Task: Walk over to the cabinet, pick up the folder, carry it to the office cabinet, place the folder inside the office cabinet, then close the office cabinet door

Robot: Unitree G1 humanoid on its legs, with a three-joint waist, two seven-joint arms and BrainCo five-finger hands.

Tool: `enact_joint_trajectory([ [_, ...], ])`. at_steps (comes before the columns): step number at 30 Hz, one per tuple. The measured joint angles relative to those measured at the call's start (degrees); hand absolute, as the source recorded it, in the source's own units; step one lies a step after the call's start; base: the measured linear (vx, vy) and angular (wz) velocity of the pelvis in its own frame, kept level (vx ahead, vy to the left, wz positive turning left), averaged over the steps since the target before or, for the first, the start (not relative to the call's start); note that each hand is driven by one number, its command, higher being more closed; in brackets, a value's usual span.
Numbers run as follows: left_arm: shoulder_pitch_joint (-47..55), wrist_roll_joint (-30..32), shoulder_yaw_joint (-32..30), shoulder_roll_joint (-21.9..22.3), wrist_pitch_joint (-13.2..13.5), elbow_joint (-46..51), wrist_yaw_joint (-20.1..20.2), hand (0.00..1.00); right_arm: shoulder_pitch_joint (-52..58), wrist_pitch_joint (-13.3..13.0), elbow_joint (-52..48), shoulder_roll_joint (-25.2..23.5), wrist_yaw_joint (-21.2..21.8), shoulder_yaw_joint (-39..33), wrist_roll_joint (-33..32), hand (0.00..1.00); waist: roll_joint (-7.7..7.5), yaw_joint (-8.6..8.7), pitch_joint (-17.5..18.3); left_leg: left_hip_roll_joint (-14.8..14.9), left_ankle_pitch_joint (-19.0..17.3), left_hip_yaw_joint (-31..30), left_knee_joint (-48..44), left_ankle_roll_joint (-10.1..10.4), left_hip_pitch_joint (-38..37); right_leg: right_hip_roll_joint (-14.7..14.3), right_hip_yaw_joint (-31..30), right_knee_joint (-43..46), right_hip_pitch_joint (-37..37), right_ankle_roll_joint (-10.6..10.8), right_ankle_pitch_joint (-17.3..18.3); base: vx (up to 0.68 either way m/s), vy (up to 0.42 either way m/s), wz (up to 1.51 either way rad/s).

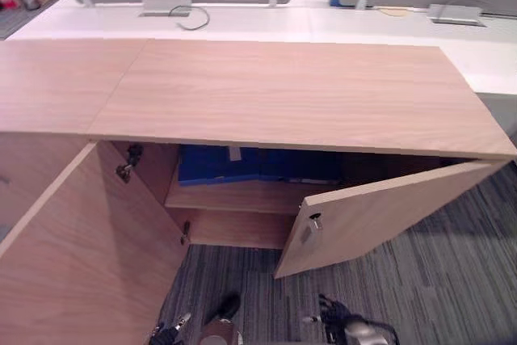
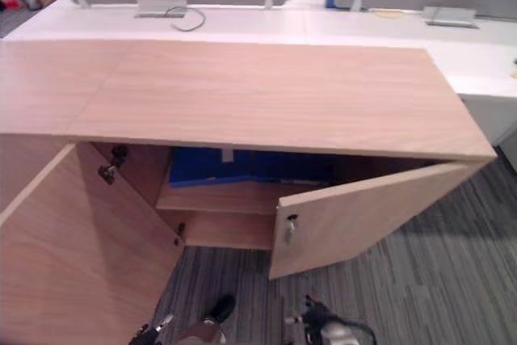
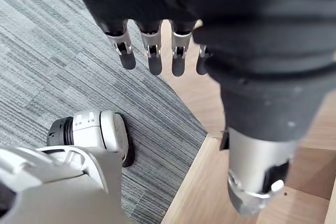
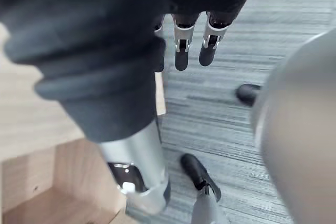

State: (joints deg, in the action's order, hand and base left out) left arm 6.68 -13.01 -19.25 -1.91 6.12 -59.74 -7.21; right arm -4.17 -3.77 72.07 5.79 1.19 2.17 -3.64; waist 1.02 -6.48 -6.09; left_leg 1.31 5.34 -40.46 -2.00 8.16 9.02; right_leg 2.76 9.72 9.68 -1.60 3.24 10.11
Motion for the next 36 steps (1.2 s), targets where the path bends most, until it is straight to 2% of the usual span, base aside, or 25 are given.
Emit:
enact_joint_trajectory([
  [2,-0.44,0.00,0.16,0.01,0.01,1.76,0.01,0.00,1.08,0.29,0.09,-0.70,-1.07,-4.96,0.11,0.00,-0.76,0.20,-0.64,-1.38,3.90,3.70,-0.10,-0.99,1.78,0.54,3.93,0.17,-0.73,-0.58,0.17,0.06,-0.157,0.96],
  [3,-0.59,-0.01,0.46,0.02,0.05,2.43,0.03,0.00,1.24,0.30,0.09,-1.14,-1.36,-7.00,0.28,0.00,-1.23,0.23,-1.06,-2.37,6.45,7.96,-0.10,-2.50,2.27,1.27,5.51,0.17,-1.39,-0.74,0.26,0.05,-0.103,1.12],
  [4,-0.72,0.00,1.67,0.01,0.16,3.27,0.04,0.00,1.52,0.32,0.04,-1.56,-1.40,-9.94,0.36,0.00,-1.44,0.36,-1.33,-2.74,9.36,16.87,1.45,-5.75,2.32,2.03,7.43,0.24,-1.72,-1.27,0.01,0.04,-0.016,1.02],
  [5,-0.91,-0.03,1.95,-0.19,0.44,3.49,0.09,0.00,1.26,0.30,-0.21,-2.12,-1.35,-11.71,0.48,0.00,-1.62,0.56,-1.57,-1.78,6.04,29.41,0.13,-9.86,2.50,2.24,9.25,-0.30,-1.91,-1.82,0.03,0.03,0.034,1.01],
  [6,-1.49,0.02,2.10,-0.60,0.17,3.00,0.12,0.00,1.20,0.00,-0.69,-2.63,-1.39,-13.65,0.67,0.00,-1.23,1.48,-2.01,-0.17,-0.24,41.28,-6.81,-12.42,4.69,2.29,11.36,0.15,-2.33,-1.94,0.10,0.01,0.069,0.93],
  [7,-2.04,0.03,2.43,-1.24,-0.05,2.97,0.19,0.00,1.15,0.21,-0.84,-3.02,-1.39,-16.36,1.05,0.00,-1.94,1.46,-3.22,3.36,-5.60,51.50,-16.85,-12.29,7.38,3.28,13.82,0.35,-2.84,-2.00,0.23,-0.02,0.033,1.01],
  [8,-2.03,0.07,2.76,-1.61,-0.06,2.97,0.26,0.00,1.79,0.66,-0.88,-2.93,-1.39,-18.47,1.88,0.00,-2.16,1.75,-3.11,5.45,-9.47,57.22,-24.07,-11.98,7.81,4.55,16.06,0.39,-3.77,-1.81,0.44,-0.02,0.005,0.82],
  [10,-1.98,0.73,3.93,-1.86,-0.04,2.93,0.38,0.00,3.20,1.13,-1.68,-2.51,-1.47,-20.01,2.48,0.00,-1.85,2.42,-2.88,7.17,-13.29,61.22,-29.30,-11.56,6.80,5.95,18.67,0.81,-4.23,-1.22,0.91,0.04,0.113,0.79],
  [11,-2.02,1.21,4.99,-1.88,-0.06,2.27,0.55,0.00,3.86,1.38,-2.93,-2.68,-1.48,-22.42,2.35,0.00,-0.92,3.28,-2.50,8.84,-14.89,63.84,-29.42,-11.21,5.12,6.40,20.80,1.31,-4.43,-0.80,1.04,0.13,0.228,1.07],
  [12,-2.27,1.25,5.59,-1.44,-0.17,1.42,0.80,0.00,3.89,1.44,-3.17,-2.48,-1.51,-23.82,2.23,0.00,0.21,4.04,-2.08,8.95,-16.26,64.56,-25.72,-8.94,3.66,6.26,22.65,2.71,-4.31,0.55,1.28,0.14,0.263,1.21],
  [13,-3.52,1.18,6.30,-1.30,-0.24,0.92,1.09,0.00,3.45,1.56,-3.09,-2.97,-1.76,-25.60,2.17,0.00,-0.62,4.05,-2.46,6.12,-15.39,63.19,-22.58,-9.86,3.12,7.47,23.36,4.22,-3.69,1.19,1.87,0.08,0.187,1.33],
  [14,-3.94,1.18,7.28,-1.50,-0.20,0.97,1.40,0.00,3.39,1.89,-2.32,-4.07,-1.93,-27.48,1.62,0.00,-1.46,3.95,-2.85,2.55,-12.50,60.71,-17.35,-10.65,1.62,8.01,22.99,2.87,-3.80,0.81,1.93,0.05,0.121,1.51],
  [15,-4.19,1.09,7.57,-1.22,-0.44,0.67,1.63,0.00,3.47,1.92,-2.13,-4.66,-2.20,-28.31,-0.16,0.00,-1.61,4.08,-2.81,-0.27,-9.56,58.21,-12.16,-11.10,-0.19,7.09,23.01,-0.02,-4.80,0.74,1.94,0.01,0.033,1.30],
  [16,-4.09,0.97,7.66,-1.14,-0.53,0.67,1.77,0.00,3.45,1.92,-2.15,-4.71,-2.25,-28.41,-0.64,0.00,-1.62,4.04,-2.83,-1.54,-8.25,57.31,-9.81,-11.23,-1.31,6.77,23.06,-1.28,-5.15,0.43,1.72,-0.01,-0.020,1.28],
  [17,-3.76,0.78,7.87,-0.68,-0.74,0.67,1.99,0.00,3.66,1.89,-2.23,-4.47,-2.28,-28.80,-2.14,0.00,-1.15,4.66,-2.65,-3.80,-5.94,54.95,-5.56,-11.18,-3.52,6.81,22.96,-2.13,-6.61,-0.25,0.97,-0.01,0.018,0.94],
  [18,-3.28,0.41,8.72,-0.40,-0.71,0.72,2.25,0.00,3.58,1.92,-2.49,-4.11,-2.39,-29.72,-2.23,0.00,-0.33,4.24,-2.38,-5.07,-3.77,53.86,-1.39,-11.20,-5.39,7.24,23.30,-2.09,-7.00,-0.05,0.86,0.00,0.048,0.78],
  [21,-2.52,-0.97,8.98,-0.10,-0.75,0.70,2.62,0.00,3.23,1.87,-2.73,-3.71,-2.52,-30.19,-2.51,0.00,1.06,4.54,-2.49,-6.16,0.98,52.23,6.96,-10.71,-8.35,7.14,24.86,-2.08,-6.94,1.09,0.19,0.00,0.030,0.32],
  [25,-2.27,-6.95,8.28,0.09,-0.62,0.73,2.65,0.00,3.31,2.14,-2.58,-3.99,-2.67,-32.16,-2.54,0.00,0.98,5.04,-2.68,-6.09,1.79,50.65,7.42,-10.37,-8.26,6.84,26.37,-1.86,-7.62,1.17,0.14,-0.04,-0.048,0.16],
  [30,-1.79,-13.07,2.75,1.49,-0.59,1.69,1.60,0.00,3.43,2.14,-2.57,-3.99,-2.66,-32.16,-4.17,0.00,1.00,5.57,-2.68,-6.06,2.19,49.47,7.47,-10.33,-8.10,6.45,27.74,-2.67,-7.84,1.15,0.14,-0.03,-0.022,0.13],
  [34,0.60,-14.41,-3.24,3.06,-0.60,13.00,-0.31,0.00,3.71,2.15,-2.66,-4.00,-2.62,-32.19,-4.15,0.00,0.98,5.50,-2.69,-5.99,2.23,49.29,7.49,-10.35,-8.07,6.09,27.97,-3.28,-8.18,1.12,0.13,-0.01,-0.007,0.04],
  [36,0.26,-12.15,-7.20,2.49,-0.58,19.24,-1.38,0.00,3.95,2.19,-2.71,-4.14,-2.55,-32.37,-4.13,0.00,1.00,5.43,-2.68,-5.95,2.21,49.35,7.50,-10.36,-8.07,5.90,27.99,-3.66,-8.39,1.09,0.12,0.00,0.000,0.00],
])
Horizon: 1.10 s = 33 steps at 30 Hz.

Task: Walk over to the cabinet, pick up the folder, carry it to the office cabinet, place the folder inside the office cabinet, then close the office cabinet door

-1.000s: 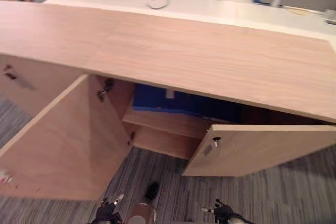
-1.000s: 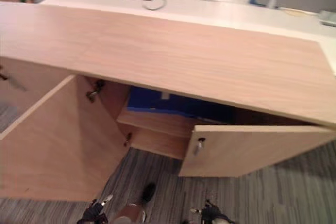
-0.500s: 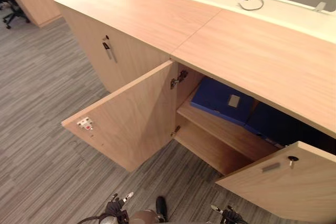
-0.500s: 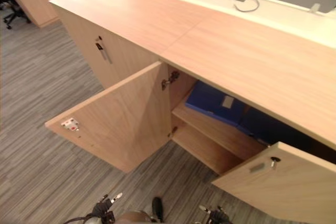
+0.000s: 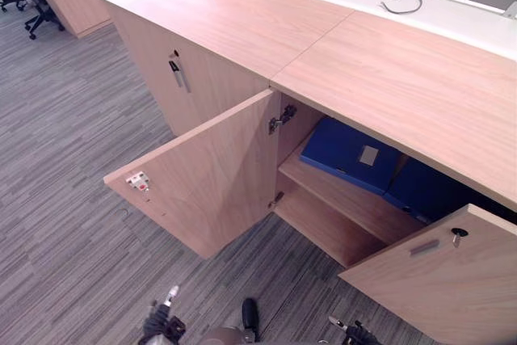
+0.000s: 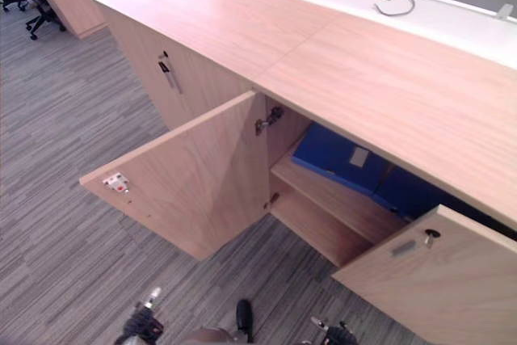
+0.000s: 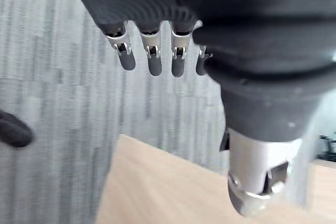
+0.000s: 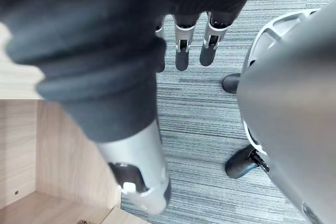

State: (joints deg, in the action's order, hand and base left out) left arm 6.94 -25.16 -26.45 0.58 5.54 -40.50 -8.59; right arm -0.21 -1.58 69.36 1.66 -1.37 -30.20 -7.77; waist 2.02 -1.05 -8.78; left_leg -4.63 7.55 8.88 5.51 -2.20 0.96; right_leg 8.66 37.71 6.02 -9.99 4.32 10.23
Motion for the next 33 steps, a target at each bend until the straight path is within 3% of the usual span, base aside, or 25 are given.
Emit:
enact_joint_trajectory([
  [6,-5.19,12.18,-4.64,-5.52,-1.37,5.80,-1.08,0.00,0.18,0.50,-1.12,-0.40,0.61,-2.26,0.35,0.00,0.01,0.00,0.02,0.33,-0.15,0.70,0.00,0.08,-0.19,-0.63,-0.15,-0.98,-0.96,-0.40,-0.25,0.00,-0.002,-0.03],
  [14,-13.08,25.77,-6.25,-18.11,-3.82,6.26,-2.36,0.00,1.61,0.99,-3.61,-1.26,1.93,-2.33,2.21,0.00,-0.01,0.01,0.24,1.91,-1.23,4.23,0.01,0.94,-1.53,-1.79,-3.55,-2.06,-1.13,-1.26,-0.48,-0.01,-0.011,-0.24],
  [20,-14.86,32.07,0.19,-21.42,-3.96,6.25,-2.28,0.00,3.07,0.96,-4.40,-1.61,2.39,-2.32,2.19,0.00,-0.66,-0.29,1.91,2.30,-2.01,5.72,0.00,1.34,-2.10,-1.98,-5.26,-2.16,-1.06,-1.67,-0.29,0.02,-0.009,-0.14],
  [25,-15.91,34.61,4.26,-22.75,-4.41,6.18,-2.67,0.00,3.49,0.88,-4.42,-1.89,2.41,-2.37,2.14,0.00,-1.07,-0.87,2.21,2.75,-2.01,5.72,-0.01,1.39,-2.16,-2.33,-5.37,-1.75,-0.95,-1.92,-0.24,0.00,0.000,0.00],
  [27,-15.37,35.30,7.76,-23.91,-4.44,6.35,-2.74,0.00,3.77,0.79,-4.40,-1.87,2.41,-2.42,2.01,0.00,-1.08,-1.73,2.41,2.98,-1.96,5.70,-0.01,1.46,-2.24,-2.48,-5.38,-1.49,-0.94,-2.07,-0.21,0.00,0.000,0.00],
  [33,-11.44,37.09,15.69,-26.74,-3.81,8.17,-1.87,0.00,3.85,0.39,-4.36,-1.85,2.41,-2.36,2.07,0.00,-0.83,-2.02,2.64,2.99,-1.75,5.70,0.01,1.65,-2.15,-2.36,-5.35,-1.15,-0.80,-2.08,-0.21,-0.04,0.002,0.02],
])
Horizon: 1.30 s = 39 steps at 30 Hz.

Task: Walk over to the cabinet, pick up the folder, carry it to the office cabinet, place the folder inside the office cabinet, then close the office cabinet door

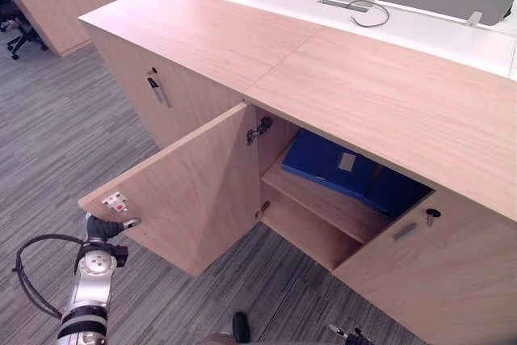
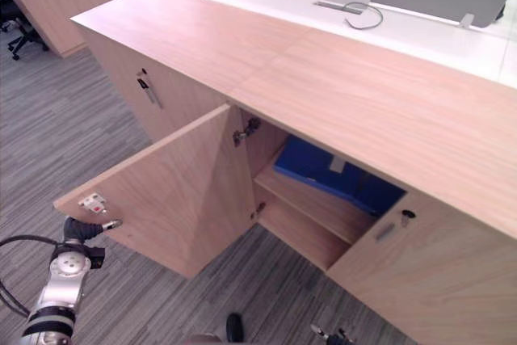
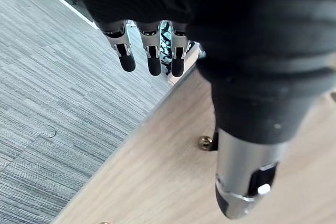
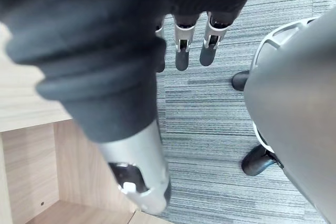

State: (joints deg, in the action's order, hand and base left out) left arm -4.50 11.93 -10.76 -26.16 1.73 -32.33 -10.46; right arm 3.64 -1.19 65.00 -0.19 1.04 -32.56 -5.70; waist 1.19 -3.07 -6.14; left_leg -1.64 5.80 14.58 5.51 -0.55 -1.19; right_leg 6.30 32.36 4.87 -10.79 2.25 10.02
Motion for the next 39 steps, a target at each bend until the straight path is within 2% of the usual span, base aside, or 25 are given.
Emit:
enact_joint_trajectory([
  [5,5.49,1.02,11.19,-1.73,0.67,3.76,4.15,0.00,0.08,-0.07,0.09,0.07,-0.02,0.03,0.18,0.00,0.15,-0.20,0.11,-0.33,-0.20,-0.27,0.01,-0.20,0.59,0.55,0.48,0.84,1.09,0.01,-0.01,-0.07,0.035,0.09],
  [7,8.14,1.02,16.85,-1.73,1.49,7.47,6.45,0.00,0.39,-0.10,0.20,0.62,-0.02,0.04,0.26,0.00,0.58,-0.44,0.36,-0.59,-0.42,-0.18,0.00,-0.60,1.48,1.04,1.28,1.21,1.80,0.07,-0.04,-0.07,0.072,0.36],
  [9,10.82,0.75,25.86,-1.52,3.26,12.57,10.21,0.00,0.15,-0.12,1.36,1.45,-0.03,0.07,0.41,0.00,0.95,-0.56,0.58,-0.95,-0.08,0.38,-0.01,-1.08,2.37,1.68,2.78,1.44,2.05,0.43,-0.25,-0.07,0.097,0.43],
  [10,11.16,0.65,27.84,-1.19,3.51,13.41,11.10,0.00,-0.08,-0.13,1.79,1.64,-0.02,0.09,0.41,0.00,0.94,-0.62,0.58,-1.07,0.02,0.31,-0.02,-1.25,2.40,1.79,2.87,1.49,2.05,0.55,-0.31,-0.06,0.095,0.13],
  [11,11.28,0.48,33.59,0.04,4.60,15.15,13.88,0.00,-0.79,-0.13,2.31,1.60,-0.02,0.14,0.44,0.00,0.93,-0.42,0.58,-1.39,0.21,0.39,-0.02,-1.53,2.63,2.08,2.77,1.47,2.28,1.00,-0.60,-0.05,0.077,0.01],
  [14,10.64,-1.41,41.59,3.28,5.57,18.82,16.69,0.00,-1.64,-0.14,2.68,1.61,-0.01,0.18,0.44,0.00,1.00,0.64,0.83,-1.75,0.36,0.41,-0.03,-1.84,3.90,2.50,2.61,1.45,3.65,0.99,-0.98,-0.06,0.098,-0.04],
  [15,9.07,-3.46,46.82,4.37,6.54,21.52,18.85,0.00,-1.72,-0.13,2.95,1.62,-0.02,0.28,0.40,0.00,0.94,0.86,0.87,-1.94,0.52,0.38,-0.04,-2.41,4.26,2.62,2.62,1.24,3.95,1.14,-1.35,-0.02,0.057,-0.01],
  [19,5.20,-10.09,56.92,8.34,10.86,29.13,24.41,0.00,-2.30,-0.16,3.34,1.84,-0.03,2.73,0.43,0.00,0.77,2.04,1.47,-2.42,0.97,0.23,-0.05,-3.48,4.17,2.83,2.73,0.78,3.67,1.22,-1.55,0.00,0.050,0.01],
  [21,3.46,-13.30,58.77,9.10,11.43,29.80,26.17,0.00,-2.56,-0.16,3.41,1.84,-0.02,3.60,0.44,0.00,0.68,2.53,2.05,-2.36,1.09,0.11,-0.06,-3.62,4.17,2.61,2.92,0.52,3.53,1.50,-1.72,0.00,0.000,0.00],
  [25,1.98,-19.70,61.66,8.64,10.96,29.51,28.79,0.00,-3.87,-0.15,4.59,2.38,0.01,7.68,0.48,0.00,0.68,3.34,2.47,-1.73,1.48,-0.24,-0.05,-3.27,4.14,1.75,3.28,0.02,3.12,1.50,-1.71,-0.02,-0.026,0.02],
  [30,1.23,-21.63,66.49,9.26,10.51,28.86,30.96,0.00,-4.76,-0.14,4.64,2.49,0.04,10.17,1.27,0.00,0.59,3.98,2.42,-0.82,2.23,-0.92,-0.03,-2.23,4.02,0.64,3.60,-0.73,2.50,1.48,-1.70,-0.04,-0.048,0.03],
  [37,0.27,-21.84,65.89,10.63,10.32,24.25,30.35,0.00,-5.31,-0.12,5.43,2.47,0.09,10.20,2.38,0.00,0.16,5.26,2.15,0.04,2.44,0.38,-0.02,-1.92,3.67,0.18,2.76,-1.12,2.55,1.44,-1.75,-0.06,-0.003,-0.09],
  [39,0.36,-22.13,60.81,12.68,10.24,18.63,29.31,0.00,-5.06,-0.15,5.48,2.50,0.29,10.20,2.37,0.00,-0.06,5.35,2.01,0.38,2.29,1.54,-0.02,-1.77,3.20,0.06,1.50,-1.16,2.63,1.25,-1.89,-0.04,0.017,-0.27],
])
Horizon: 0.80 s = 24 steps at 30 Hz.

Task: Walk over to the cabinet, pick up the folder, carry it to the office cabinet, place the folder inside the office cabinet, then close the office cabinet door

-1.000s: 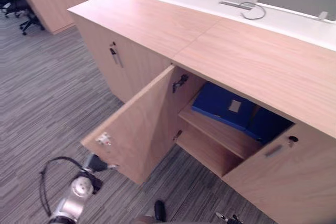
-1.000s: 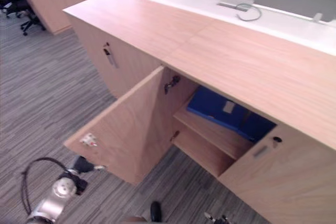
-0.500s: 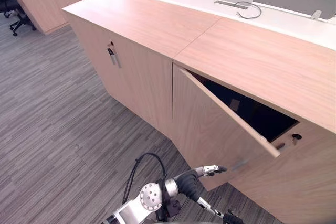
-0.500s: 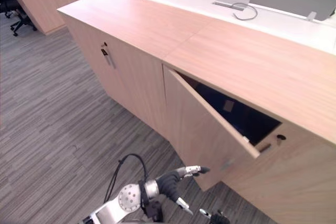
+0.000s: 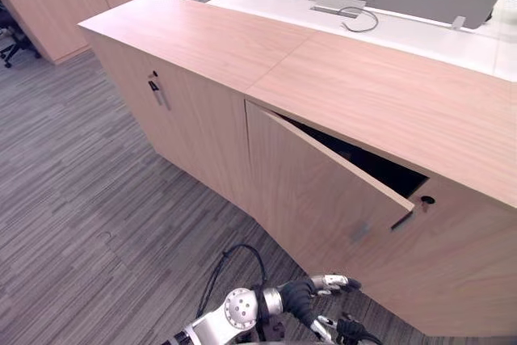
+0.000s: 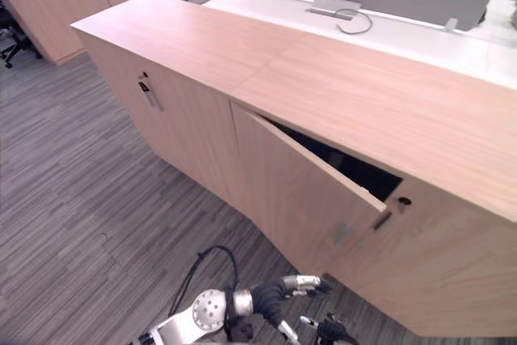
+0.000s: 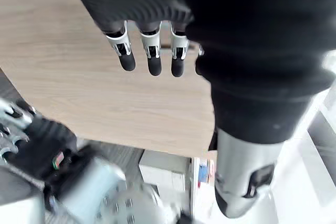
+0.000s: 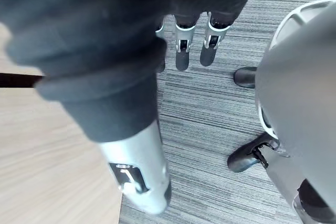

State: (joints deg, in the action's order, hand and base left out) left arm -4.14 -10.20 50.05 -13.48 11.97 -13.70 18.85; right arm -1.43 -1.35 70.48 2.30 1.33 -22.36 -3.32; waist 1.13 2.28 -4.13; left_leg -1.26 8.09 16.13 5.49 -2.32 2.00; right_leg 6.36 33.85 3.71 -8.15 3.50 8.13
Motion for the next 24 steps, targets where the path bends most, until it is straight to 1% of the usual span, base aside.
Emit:
enact_joint_trajectory([
  [1,0.07,-0.54,-2.09,0.59,-0.18,-1.57,-0.43,0.00,0.00,0.00,0.00,-0.02,0.13,0.00,0.00,0.00,-0.02,-0.01,-0.01,0.10,-0.04,0.28,0.00,0.05,-0.08,-0.06,-0.39,-0.04,0.06,-0.06,-0.04,-0.05,0.012,-0.32],
  [2,0.57,-2.18,-7.17,1.87,-0.53,-4.27,-1.48,0.00,0.08,0.03,-0.01,-0.02,0.29,0.00,-0.01,0.00,-0.11,0.01,-0.07,0.44,-0.20,1.20,0.00,0.26,-0.16,-0.25,-1.39,-0.18,0.39,-0.27,-0.21,-0.04,0.011,-0.47],
  [3,1.42,-4.84,-13.54,3.37,-0.66,-7.95,-3.58,0.00,0.07,0.02,-0.06,-0.12,0.32,-0.04,-0.04,0.00,-0.23,-0.08,-0.03,0.89,-0.36,2.66,-0.06,0.41,-0.22,-0.45,-2.79,-0.35,0.91,-0.43,-0.43,-0.04,0.010,-0.47],
  [4,1.52,-5.21,-14.66,3.67,-0.68,-8.92,-3.99,0.00,0.08,0.02,-0.08,-0.16,0.32,-0.05,-0.05,0.00,-0.26,-0.09,-0.02,0.97,-0.41,2.92,-0.05,0.47,-0.27,-0.48,-3.02,-0.37,0.97,-0.45,-0.45,-0.03,0.007,-0.42],
  [5,1.69,-6.12,-17.53,4.27,-0.69,-11.81,-4.91,0.00,0.12,0.03,-0.08,-0.17,0.32,-0.07,-0.04,0.00,-0.54,-0.13,0.03,1.19,-0.61,3.64,-0.36,0.42,-0.33,-0.58,-3.82,-0.37,1.18,-0.52,-0.50,-0.01,-0.001,-0.37],
  [6,2.00,-6.38,-20.93,4.24,-0.80,-16.40,-6.32,0.00,0.16,0.02,-0.07,-0.34,0.38,-0.10,-0.27,0.00,-0.95,-0.27,0.02,1.80,-2.03,4.96,-2.65,0.46,0.25,-0.65,-5.00,-0.38,1.28,-0.67,-0.69,-0.01,-0.017,-0.45],
  [7,2.30,-6.54,-22.59,3.96,-1.05,-19.24,-6.71,0.00,0.13,0.02,-0.06,-0.64,0.51,-0.15,-0.50,0.00,-1.55,-0.29,-0.28,2.67,-4.17,5.61,-6.54,0.55,1.65,-0.70,-5.73,-0.43,1.22,-0.77,-0.84,-0.02,-0.060,-0.56],
  [8,3.40,-7.35,-25.43,3.31,-1.80,-22.40,-6.93,0.00,0.02,0.03,-0.05,-0.78,0.75,-0.54,-1.71,0.00,-1.95,-0.46,-0.47,4.57,-7.51,6.77,-13.20,0.69,4.05,-1.06,-7.16,-0.46,1.14,-0.92,-0.96,-0.01,-0.073,-0.48],
  [9,4.32,-7.89,-27.18,3.08,-2.21,-23.60,-7.04,0.00,0.02,0.03,-0.05,-0.75,0.86,-0.80,-2.38,0.00,-2.02,-0.61,-0.52,5.67,-9.15,7.30,-16.60,0.85,5.11,-1.39,-7.86,-0.56,1.15,-1.03,-1.03,0.00,-0.108,-0.69],
  [10,6.82,-9.99,-32.31,3.28,-3.08,-25.76,-7.55,0.00,0.25,0.02,-0.05,-0.37,0.89,-1.34,-2.53,0.00,-2.02,-1.21,-0.61,8.48,-12.06,7.72,-24.54,0.67,7.41,-2.31,-9.84,-1.08,0.80,-1.38,-1.26,0.01,-0.080,-0.62],
  [11,7.54,-10.75,-34.41,3.47,-3.12,-26.66,-7.93,0.00,0.53,-0.01,-0.08,-0.10,0.89,-1.37,-2.57,0.00,-2.02,-1.70,-0.62,9.29,-12.61,7.31,-26.97,0.61,8.13,-2.60,-10.82,-1.10,0.74,-1.50,-1.35,0.00,-0.086,-0.72],
  [12,8.33,-11.35,-39.13,4.41,-3.10,-28.71,-8.66,0.00,1.07,-0.11,-0.14,0.54,0.99,-1.47,-2.81,0.00,-1.99,-2.27,-0.73,9.85,-12.80,4.12,-29.99,0.70,9.17,-2.82,-12.18,-1.07,0.65,-1.59,-1.59,-0.02,-0.055,-0.56],
  [13,8.79,-12.08,-43.39,5.38,-2.94,-30.87,-9.43,0.00,1.32,-0.14,-0.13,1.26,1.22,-2.52,-2.85,0.00,-1.68,-2.86,-1.07,9.45,-12.90,-0.32,-31.43,0.89,9.74,-2.87,-13.12,-1.07,0.45,-1.64,-1.83,-0.03,-0.043,-0.50],
  [14,8.96,-12.23,-45.09,5.81,-2.79,-32.07,-9.80,0.00,1.25,-0.23,-0.17,1.53,1.30,-3.02,-2.86,0.00,-1.54,-3.09,-1.33,9.04,-13.51,-2.68,-31.57,1.53,10.06,-2.92,-13.77,-0.98,0.37,-1.69,-1.96,-0.03,0.005,-0.54],
  [15,9.32,-12.33,-48.75,7.02,-2.66,-34.81,-10.65,0.00,1.35,-0.47,-0.22,2.47,1.45,-3.36,-2.88,0.00,-0.60,-3.65,-1.40,7.38,-14.77,-9.72,-28.85,3.41,9.24,-3.24,-15.42,-0.63,0.77,-1.74,-2.18,-0.03,0.068,-0.53],
  [16,9.58,-12.33,-50.78,7.65,-2.61,-36.04,-11.18,0.00,1.28,-0.55,-0.27,2.98,1.47,-3.45,-2.89,0.00,0.15,-3.70,-1.42,6.77,-14.90,-13.30,-26.60,3.88,8.37,-3.54,-16.24,-0.39,1.19,-1.64,-2.32,-0.02,0.112,-0.68],
  [17,9.42,-12.38,-55.56,8.40,-2.53,-40.10,-12.55,0.00,1.18,-0.77,-0.80,3.23,1.55,-3.53,-2.95,0.00,0.70,-3.47,-1.79,5.52,-13.48,-16.79,-21.51,6.22,5.42,-3.33,-18.13,-0.59,1.53,-1.25,-3.02,-0.01,0.112,-0.48],
  [18,9.43,-12.40,-56.71,8.45,-2.47,-41.40,-13.14,0.00,1.30,-0.83,-1.00,3.00,1.73,-3.49,-2.95,0.00,0.46,-3.50,-1.91,5.25,-12.93,-16.73,-20.22,6.14,4.64,-2.90,-18.76,-0.81,2.09,-0.99,-3.35,-0.03,0.129,-0.52],
  [19,9.45,-12.61,-59.27,8.74,-2.31,-43.55,-13.78,0.00,1.31,-0.86,-1.17,2.45,1.96,-3.29,-2.97,0.00,-0.08,-3.28,-2.16,5.18,-12.57,-15.22,-18.81,5.66,3.88,-2.27,-20.02,-1.00,2.49,-0.84,-3.70,-0.05,0.135,-0.58],
  [20,10.31,-13.11,-61.80,9.31,-2.38,-44.85,-14.16,0.00,1.37,-0.93,-1.50,1.52,1.98,-2.86,-2.93,0.00,-0.46,-3.54,-2.07,5.15,-12.25,-13.02,-17.17,5.24,2.67,-1.97,-21.80,-1.11,2.77,-0.61,-4.11,-0.06,0.130,-0.67],
  [21,10.94,-13.10,-62.86,9.66,-2.49,-45.43,-14.23,0.00,1.56,-0.93,-1.83,1.03,2.00,-2.32,-2.78,0.00,-0.58,-3.64,-2.00,5.04,-12.07,-12.07,-16.31,5.09,1.82,-1.76,-22.68,-1.22,2.83,-0.47,-4.34,-0.03,0.120,-0.77],
  [22,12.24,-13.63,-64.57,10.36,-2.69,-46.02,-14.25,0.00,2.26,-0.97,-2.77,-0.05,2.08,-0.91,-2.66,0.00,-0.81,-3.72,-1.39,4.66,-11.54,-10.41,-14.25,4.84,0.31,-1.04,-24.37,-1.49,3.02,-0.14,-4.66,-0.01,0.120,-0.57],
  [23,12.52,-13.64,-65.41,10.59,-2.81,-46.58,-14.32,0.00,3.37,-1.00,-3.57,-0.65,2.34,-0.48,-2.49,0.00,-0.82,-3.64,-0.34,4.16,-10.93,-9.67,-12.36,4.80,-0.46,-0.69,-24.81,-1.71,3.33,0.04,-4.76,0.02,0.140,-0.47],
  [24,13.46,-13.62,-65.66,11.21,-3.06,-46.67,-14.25,0.00,4.63,-1.08,-4.08,-0.76,2.60,-0.15,-2.60,0.00,-0.91,-3.30,1.42,3.25,-9.47,-9.02,-8.84,4.50,-2.07,-0.14,-24.84,-2.55,3.31,0.47,-5.03,0.05,0.114,-0.21],
])
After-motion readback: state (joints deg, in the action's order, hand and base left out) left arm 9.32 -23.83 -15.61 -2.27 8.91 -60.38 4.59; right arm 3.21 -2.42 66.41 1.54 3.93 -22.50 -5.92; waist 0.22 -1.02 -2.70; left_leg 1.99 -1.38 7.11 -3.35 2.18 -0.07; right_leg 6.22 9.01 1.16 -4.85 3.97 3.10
